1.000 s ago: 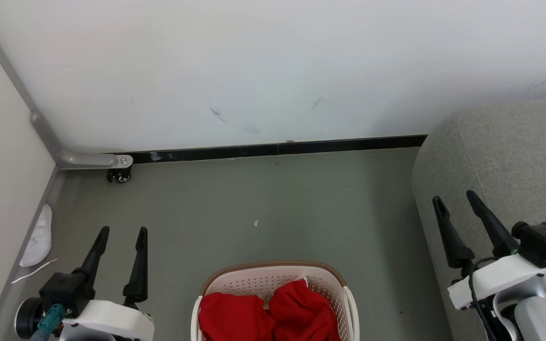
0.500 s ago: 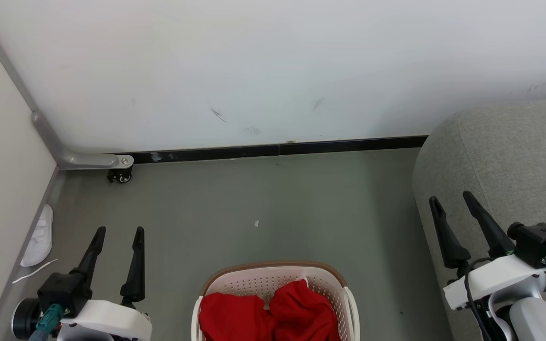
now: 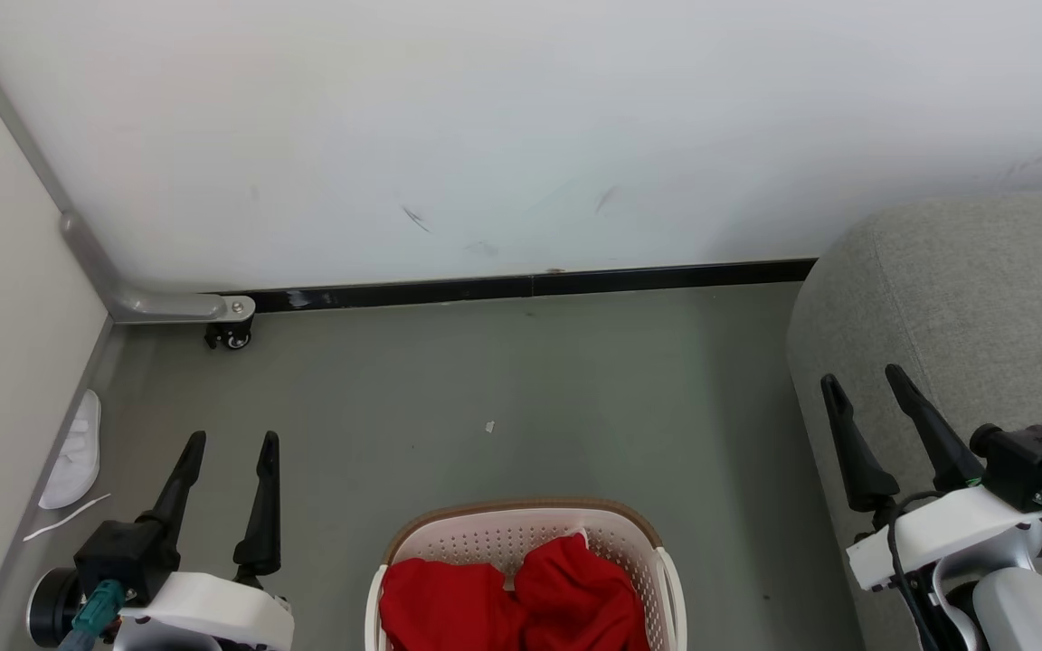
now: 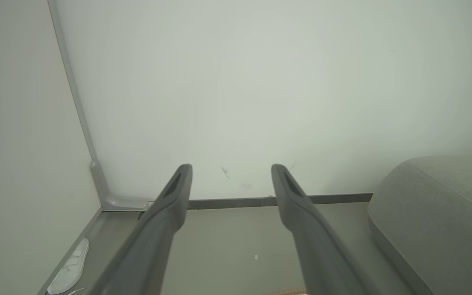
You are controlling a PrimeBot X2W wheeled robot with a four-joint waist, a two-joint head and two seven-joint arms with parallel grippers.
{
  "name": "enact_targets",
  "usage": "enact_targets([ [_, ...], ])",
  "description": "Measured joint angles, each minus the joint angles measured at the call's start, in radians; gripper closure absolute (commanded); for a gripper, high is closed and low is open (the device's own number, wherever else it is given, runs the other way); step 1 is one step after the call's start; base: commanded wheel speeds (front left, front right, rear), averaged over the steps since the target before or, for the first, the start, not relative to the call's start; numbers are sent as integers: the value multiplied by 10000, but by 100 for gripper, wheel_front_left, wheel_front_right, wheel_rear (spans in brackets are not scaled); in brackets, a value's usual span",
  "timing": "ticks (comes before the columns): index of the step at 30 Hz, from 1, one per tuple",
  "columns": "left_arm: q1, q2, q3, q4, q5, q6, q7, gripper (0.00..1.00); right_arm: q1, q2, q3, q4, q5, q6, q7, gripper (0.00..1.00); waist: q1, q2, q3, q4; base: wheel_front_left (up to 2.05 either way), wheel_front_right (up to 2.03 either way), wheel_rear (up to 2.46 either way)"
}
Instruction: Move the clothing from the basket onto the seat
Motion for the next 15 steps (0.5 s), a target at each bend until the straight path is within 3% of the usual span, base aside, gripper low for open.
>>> enact_targets([
  [15,0,-84,186,77,0,-155,0,0,0,52,-8,-21,0,0,0,0,-1,0,235,-25,0,0,0],
])
